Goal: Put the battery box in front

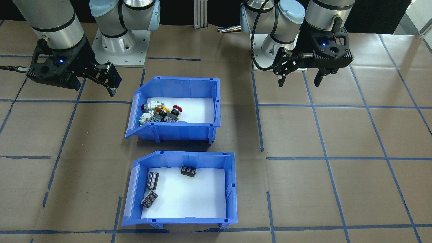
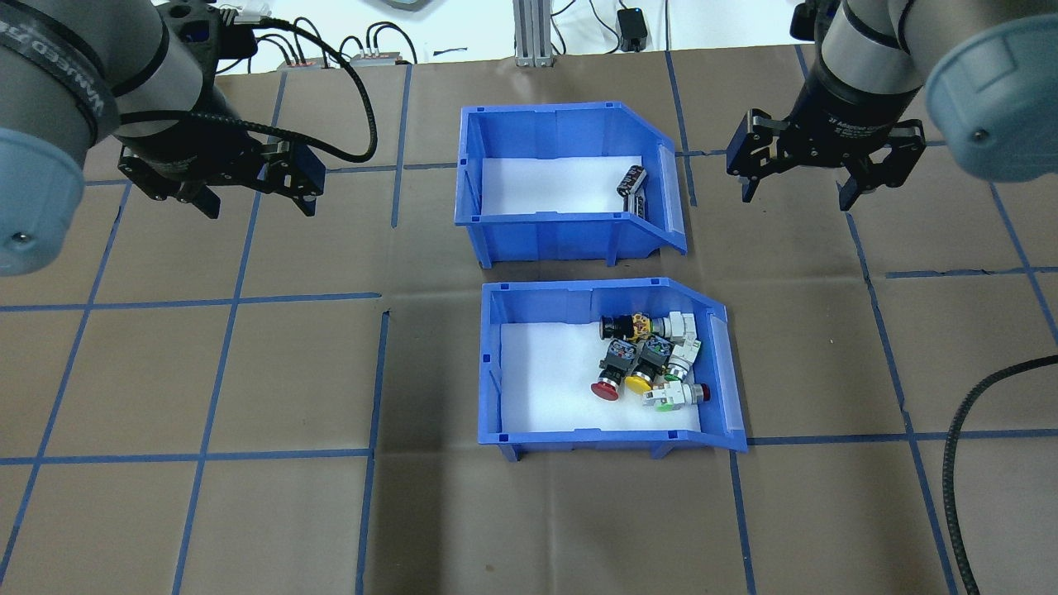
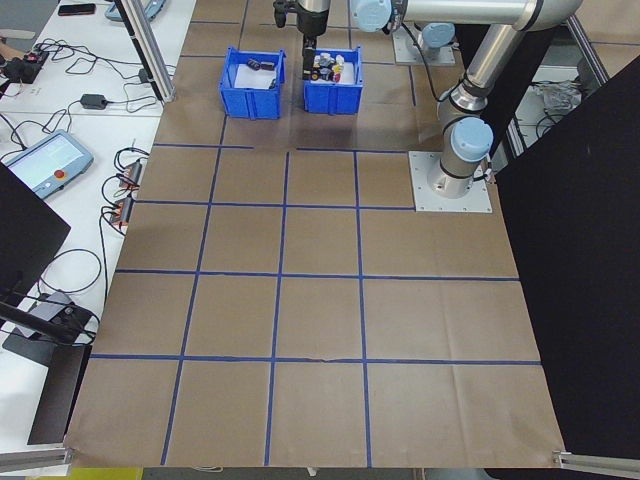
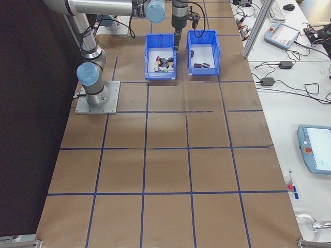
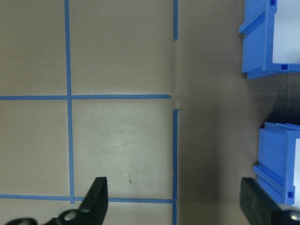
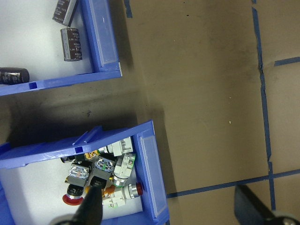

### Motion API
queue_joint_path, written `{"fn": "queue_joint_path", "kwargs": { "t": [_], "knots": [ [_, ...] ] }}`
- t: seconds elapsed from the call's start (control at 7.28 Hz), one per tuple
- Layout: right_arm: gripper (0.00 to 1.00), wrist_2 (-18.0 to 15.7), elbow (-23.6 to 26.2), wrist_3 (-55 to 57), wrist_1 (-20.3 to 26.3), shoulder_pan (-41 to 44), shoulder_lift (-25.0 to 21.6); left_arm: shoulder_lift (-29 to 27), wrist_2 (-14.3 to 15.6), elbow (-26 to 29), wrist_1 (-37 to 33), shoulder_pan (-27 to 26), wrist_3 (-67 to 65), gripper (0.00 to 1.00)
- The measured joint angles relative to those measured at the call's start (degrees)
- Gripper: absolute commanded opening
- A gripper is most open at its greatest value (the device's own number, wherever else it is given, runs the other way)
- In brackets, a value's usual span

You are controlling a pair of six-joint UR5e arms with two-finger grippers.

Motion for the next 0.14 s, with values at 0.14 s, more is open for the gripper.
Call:
{"fn": "queue_joint_path", "kwargs": {
  "t": [0.14],
  "knots": [
    [1.0,0.0,0.0,0.0,0.0,0.0,0.0,0.0,0.0,0.0,0.0,0.0,0.0,1.0]
  ]
}}
